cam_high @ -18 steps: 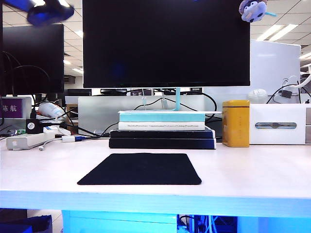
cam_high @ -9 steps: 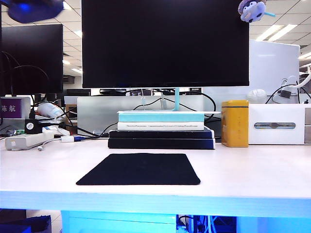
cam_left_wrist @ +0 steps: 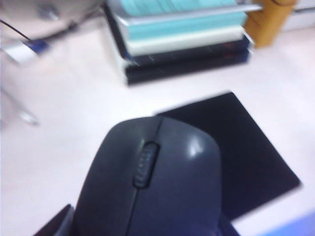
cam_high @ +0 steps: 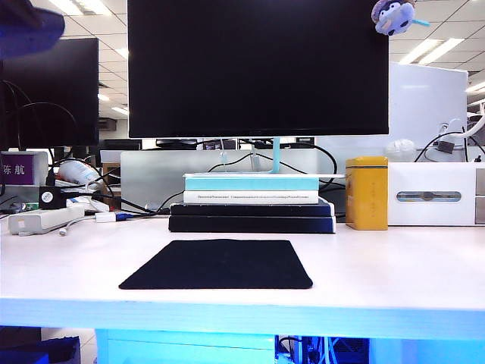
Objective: Place the black mouse on the black mouse pad.
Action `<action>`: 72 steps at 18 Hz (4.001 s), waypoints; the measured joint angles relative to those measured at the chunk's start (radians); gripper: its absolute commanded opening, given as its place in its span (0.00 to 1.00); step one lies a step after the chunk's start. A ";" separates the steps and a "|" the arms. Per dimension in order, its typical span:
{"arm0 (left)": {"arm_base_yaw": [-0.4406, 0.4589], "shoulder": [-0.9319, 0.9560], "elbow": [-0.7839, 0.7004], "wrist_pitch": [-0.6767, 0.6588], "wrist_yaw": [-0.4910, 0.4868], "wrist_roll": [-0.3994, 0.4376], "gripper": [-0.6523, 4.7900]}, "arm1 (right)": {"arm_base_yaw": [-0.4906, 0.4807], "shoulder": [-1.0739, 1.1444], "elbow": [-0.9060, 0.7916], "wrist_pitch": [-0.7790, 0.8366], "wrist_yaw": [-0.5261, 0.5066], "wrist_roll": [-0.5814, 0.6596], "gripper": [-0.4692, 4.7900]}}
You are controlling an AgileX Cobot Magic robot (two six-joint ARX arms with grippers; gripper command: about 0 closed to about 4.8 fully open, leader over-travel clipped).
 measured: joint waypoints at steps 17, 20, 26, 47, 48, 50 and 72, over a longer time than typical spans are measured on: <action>-0.393 0.350 -0.172 0.465 -0.054 -0.162 0.11 | 0.000 -0.076 -0.001 -0.173 0.095 -0.012 0.08; -0.408 0.428 -0.172 0.517 -0.056 -0.185 0.11 | -0.001 -0.076 -0.013 -0.188 0.116 -0.020 0.08; -0.407 0.581 -0.163 0.645 -0.047 -0.188 0.11 | -0.001 -0.031 -0.048 -0.114 0.116 -0.035 0.08; -0.428 0.864 -0.053 0.732 0.003 -0.188 0.11 | -0.002 0.368 -0.048 0.325 0.033 -0.053 0.08; -0.430 0.874 -0.052 0.747 -0.001 -0.188 0.11 | -0.002 0.372 -0.048 0.336 0.025 -0.053 0.08; -0.431 0.908 -0.034 0.778 -0.008 -0.189 0.11 | -0.002 0.374 -0.048 0.358 0.018 -0.053 0.08; -0.433 0.981 -0.006 0.806 -0.064 -0.154 1.00 | -0.002 0.373 -0.048 0.357 0.014 -0.051 0.08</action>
